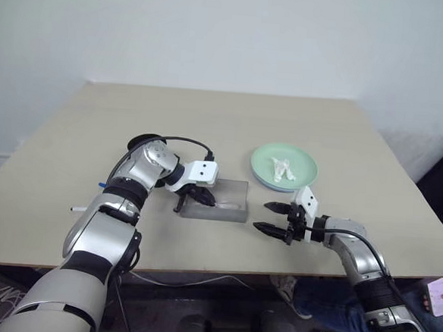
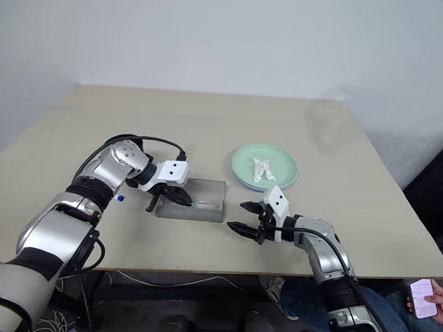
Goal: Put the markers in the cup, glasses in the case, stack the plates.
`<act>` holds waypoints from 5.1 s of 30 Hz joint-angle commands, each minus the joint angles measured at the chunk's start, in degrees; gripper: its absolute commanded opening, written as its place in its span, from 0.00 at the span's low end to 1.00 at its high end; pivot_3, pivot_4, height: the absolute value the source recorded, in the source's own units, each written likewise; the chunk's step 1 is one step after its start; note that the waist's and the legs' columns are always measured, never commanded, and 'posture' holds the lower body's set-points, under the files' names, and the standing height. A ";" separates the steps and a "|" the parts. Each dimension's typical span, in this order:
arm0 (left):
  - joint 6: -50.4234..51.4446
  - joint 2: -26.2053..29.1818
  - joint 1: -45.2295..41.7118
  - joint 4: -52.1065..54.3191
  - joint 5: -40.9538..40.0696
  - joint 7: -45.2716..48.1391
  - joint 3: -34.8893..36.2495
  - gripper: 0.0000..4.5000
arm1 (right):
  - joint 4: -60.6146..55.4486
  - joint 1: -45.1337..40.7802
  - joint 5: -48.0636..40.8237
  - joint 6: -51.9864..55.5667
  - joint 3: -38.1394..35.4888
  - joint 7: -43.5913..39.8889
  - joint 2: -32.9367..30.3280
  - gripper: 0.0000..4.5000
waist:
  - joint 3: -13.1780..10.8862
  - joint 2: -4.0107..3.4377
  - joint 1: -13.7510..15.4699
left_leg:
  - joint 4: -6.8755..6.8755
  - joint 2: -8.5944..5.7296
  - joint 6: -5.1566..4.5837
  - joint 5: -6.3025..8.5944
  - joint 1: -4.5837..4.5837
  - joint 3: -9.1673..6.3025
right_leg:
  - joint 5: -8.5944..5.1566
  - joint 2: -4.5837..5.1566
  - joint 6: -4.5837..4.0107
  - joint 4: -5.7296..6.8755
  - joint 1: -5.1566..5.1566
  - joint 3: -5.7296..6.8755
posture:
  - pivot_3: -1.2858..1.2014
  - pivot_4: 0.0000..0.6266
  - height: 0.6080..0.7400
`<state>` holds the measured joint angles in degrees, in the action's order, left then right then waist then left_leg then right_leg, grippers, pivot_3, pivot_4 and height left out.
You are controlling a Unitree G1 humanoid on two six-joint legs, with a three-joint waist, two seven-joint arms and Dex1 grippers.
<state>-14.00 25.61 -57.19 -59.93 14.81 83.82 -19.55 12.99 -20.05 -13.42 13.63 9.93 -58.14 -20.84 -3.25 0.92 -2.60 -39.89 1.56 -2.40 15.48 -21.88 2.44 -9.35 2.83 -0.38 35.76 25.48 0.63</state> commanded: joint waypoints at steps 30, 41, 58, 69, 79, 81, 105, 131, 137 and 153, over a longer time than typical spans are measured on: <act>-9.37 -1.60 -7.05 -9.32 8.54 -31.75 -2.80 0.01 | -2.13 -2.05 -0.91 -0.59 -0.86 0.39 0.04 0.83 | 0.00 0.03 0.05 | -0.08 -0.02 0.00 0.00 -0.04 -0.01 | 0.01 0.00 0.01 0.01 -0.02 0.01 | 0.52 0.00 0.86; -5.68 0.88 -1.87 -1.58 -1.42 -8.68 2.68 0.01 | -3.39 -1.69 -2.11 -0.12 -1.71 0.25 -0.27 0.83 | 0.01 0.03 0.02 | -0.08 0.00 0.01 0.00 -0.05 -0.01 | 0.00 0.01 0.00 0.02 0.00 0.03 | 0.52 0.00 0.86; 14.41 10.75 20.32 41.78 -11.40 -6.30 7.29 0.01 | -1.84 -2.87 -2.21 -0.12 -0.62 -0.59 0.40 0.83 | 0.01 0.02 0.02 | -0.08 0.04 0.00 -0.01 0.10 0.02 | 0.00 0.01 -0.01 0.05 -0.08 -0.03 | 0.52 0.00 0.86; 20.56 25.82 35.41 54.33 -15.90 -5.85 14.29 0.01 | -0.68 -4.05 -1.79 0.25 0.08 -2.32 -0.05 0.83 | 0.00 -0.01 0.00 | 0.06 0.16 0.04 0.00 0.24 0.01 | -0.07 0.01 -0.13 0.05 -0.05 -0.01 | 0.52 0.00 0.86; 14.99 38.85 30.58 40.03 -15.73 2.99 13.92 0.66 | 1.67 -5.52 -1.23 -0.39 1.02 -3.09 0.78 0.83 | -0.02 0.00 0.11 | 0.09 0.37 0.07 0.03 0.21 0.10 | -0.09 0.16 -0.16 0.02 0.01 0.03 | 0.52 0.00 0.86; 11.69 39.69 27.62 35.05 -13.84 4.77 12.26 0.81 | 2.27 -5.81 -1.06 -0.61 1.11 -3.21 0.96 0.83 | -0.02 0.02 0.09 | 0.09 0.35 0.08 0.02 0.17 0.13 | -0.09 0.10 -0.17 0.01 0.01 0.14 | 0.52 0.00 0.86; -6.04 28.06 -1.47 -10.18 9.22 1.16 -5.62 0.88 | 3.63 -5.28 0.09 -1.38 0.94 -1.60 1.83 0.83 | 0.01 0.15 0.06 | -0.02 0.11 0.05 0.02 -0.13 0.15 | -0.02 0.09 -0.04 0.03 0.18 0.13 | 0.52 0.00 0.86; -5.65 25.95 1.21 -12.27 13.73 -2.42 -6.81 0.01 | 3.91 -5.42 0.10 -1.98 0.74 -0.52 1.77 0.83 | 0.03 0.21 0.07 | -0.09 0.10 0.04 0.01 -0.25 0.11 | 0.00 0.10 -0.02 0.11 0.26 0.13 | 0.52 0.00 0.86; -4.93 25.22 2.30 -11.63 12.08 -1.21 -5.23 0.01 | 4.00 -5.43 0.11 -2.13 0.70 -0.38 1.83 0.83 | 0.06 0.16 0.08 | -0.09 0.10 0.04 0.01 -0.21 0.12 | 0.00 0.12 -0.02 0.11 0.22 0.12 | 0.52 0.00 0.86; 12.92 23.31 13.32 22.17 -18.26 8.68 5.14 0.01 | 2.69 -4.13 -0.10 -1.65 0.69 -0.81 0.71 0.83 | 0.06 0.19 -0.02 | -0.22 0.17 0.02 0.01 -0.42 0.05 | 0.01 0.16 -0.02 0.10 0.29 0.08 | 0.52 0.00 0.86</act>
<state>-4.12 48.96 -43.48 -42.66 0.14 92.14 -16.95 17.79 -23.71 -12.98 12.55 11.80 -58.73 -19.61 -3.19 1.11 -2.61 -40.12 1.65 -2.39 15.49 -22.31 2.49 -9.34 2.93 -0.40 35.85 25.78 0.71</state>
